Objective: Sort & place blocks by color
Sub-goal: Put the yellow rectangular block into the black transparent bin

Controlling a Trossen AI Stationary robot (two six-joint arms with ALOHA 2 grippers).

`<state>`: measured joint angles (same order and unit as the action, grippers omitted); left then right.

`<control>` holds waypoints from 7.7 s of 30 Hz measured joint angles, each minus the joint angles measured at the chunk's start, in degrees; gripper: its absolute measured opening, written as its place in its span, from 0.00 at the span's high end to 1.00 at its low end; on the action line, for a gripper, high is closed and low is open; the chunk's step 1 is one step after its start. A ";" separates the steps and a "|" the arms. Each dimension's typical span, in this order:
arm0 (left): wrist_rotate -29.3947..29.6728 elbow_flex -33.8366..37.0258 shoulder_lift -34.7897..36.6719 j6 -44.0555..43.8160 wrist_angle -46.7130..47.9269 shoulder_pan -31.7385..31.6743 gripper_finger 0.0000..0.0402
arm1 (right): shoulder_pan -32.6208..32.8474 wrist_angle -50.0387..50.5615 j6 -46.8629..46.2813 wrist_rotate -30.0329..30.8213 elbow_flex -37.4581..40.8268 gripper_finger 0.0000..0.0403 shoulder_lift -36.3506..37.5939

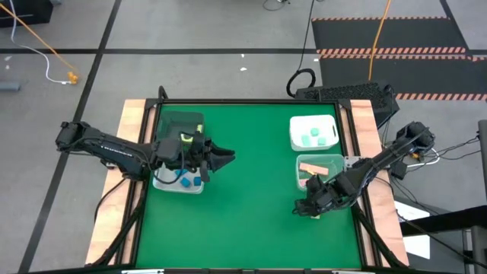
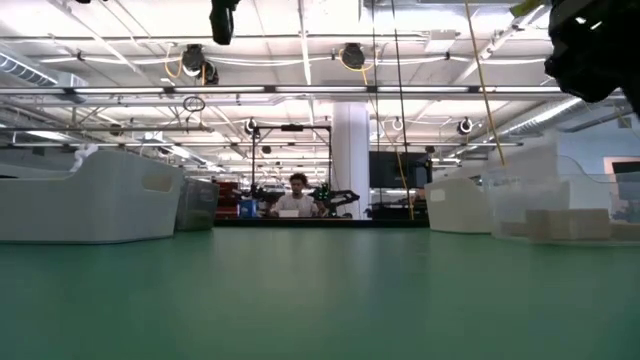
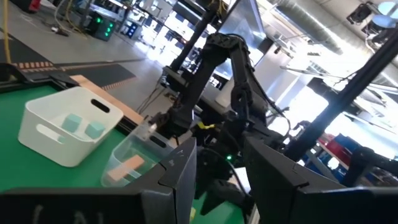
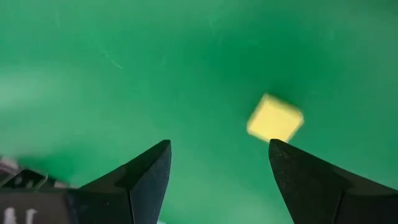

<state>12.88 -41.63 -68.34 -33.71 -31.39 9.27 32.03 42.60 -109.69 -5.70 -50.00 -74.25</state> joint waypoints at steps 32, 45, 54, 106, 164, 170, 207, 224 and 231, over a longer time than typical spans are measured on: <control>0.09 0.00 -0.02 -0.03 0.36 2.89 0.66 | 3.36 1.26 -8.65 -3.25 1.37 0.46 -13.80; 0.07 0.00 -0.02 0.13 0.34 2.89 0.66 | 3.34 -3.61 -3.70 -5.03 3.90 0.71 -12.96; 0.07 0.00 -0.02 -3.54 0.21 2.89 0.66 | 3.78 -23.92 13.48 0.34 4.09 0.69 -7.13; -1.38 -0.12 0.18 46.94 0.52 -0.89 0.32 | -29.43 -86.86 44.83 1.10 -6.78 0.69 -13.65; -3.47 -10.56 -10.16 53.65 7.68 -1.72 0.70 | -30.51 -80.43 47.59 -3.61 -8.52 0.62 -13.75; -2.10 -10.56 -9.34 53.60 7.91 -1.85 0.70 | -33.28 -80.31 49.77 -8.52 -8.52 0.47 -12.61; 1.15 -5.12 13.40 28.35 68.08 -34.17 0.70 | -48.90 -13.69 71.38 2.03 -8.48 0.38 18.73; 0.48 6.64 13.40 18.74 67.20 -40.01 0.70 | -48.85 -10.99 71.87 4.42 -8.48 0.38 20.23; 0.54 6.64 13.40 13.49 67.02 -40.01 0.61 | -48.85 -10.99 72.65 4.44 -8.48 0.38 20.23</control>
<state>13.43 -34.98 -54.94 -20.22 35.64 -30.74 -16.82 31.62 -37.04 -1.26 -58.48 -54.02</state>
